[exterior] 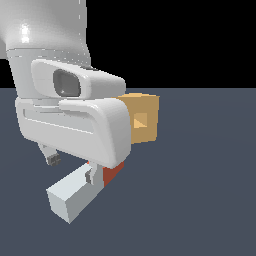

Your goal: Insert the peg into the horizontal hole in a box.

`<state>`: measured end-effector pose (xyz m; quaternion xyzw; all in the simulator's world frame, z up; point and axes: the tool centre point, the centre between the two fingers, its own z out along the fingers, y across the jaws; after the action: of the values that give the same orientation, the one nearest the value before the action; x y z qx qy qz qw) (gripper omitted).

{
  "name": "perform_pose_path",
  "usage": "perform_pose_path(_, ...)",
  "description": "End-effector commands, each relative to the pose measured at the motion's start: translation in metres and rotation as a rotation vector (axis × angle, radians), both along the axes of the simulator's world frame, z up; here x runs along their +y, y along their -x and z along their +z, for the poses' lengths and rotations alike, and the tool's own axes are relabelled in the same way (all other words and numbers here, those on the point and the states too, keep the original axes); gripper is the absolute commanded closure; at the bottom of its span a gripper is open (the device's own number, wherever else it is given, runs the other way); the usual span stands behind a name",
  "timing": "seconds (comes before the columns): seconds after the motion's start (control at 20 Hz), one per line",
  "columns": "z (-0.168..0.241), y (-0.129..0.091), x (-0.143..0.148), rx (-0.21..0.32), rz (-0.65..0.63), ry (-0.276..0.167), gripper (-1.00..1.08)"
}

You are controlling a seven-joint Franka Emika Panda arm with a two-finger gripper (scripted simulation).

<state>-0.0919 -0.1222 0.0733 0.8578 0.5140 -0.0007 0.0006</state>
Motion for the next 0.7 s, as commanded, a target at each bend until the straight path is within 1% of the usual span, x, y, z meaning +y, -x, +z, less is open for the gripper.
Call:
perform_pose_path(0.0, -0.002, 0.000, 0.000, 0.000, 0.000, 0.000, -0.92)
perform_pose_path(0.65, -0.049, 0.002, 0.000, -0.001, -0.005, -0.002, -0.92)
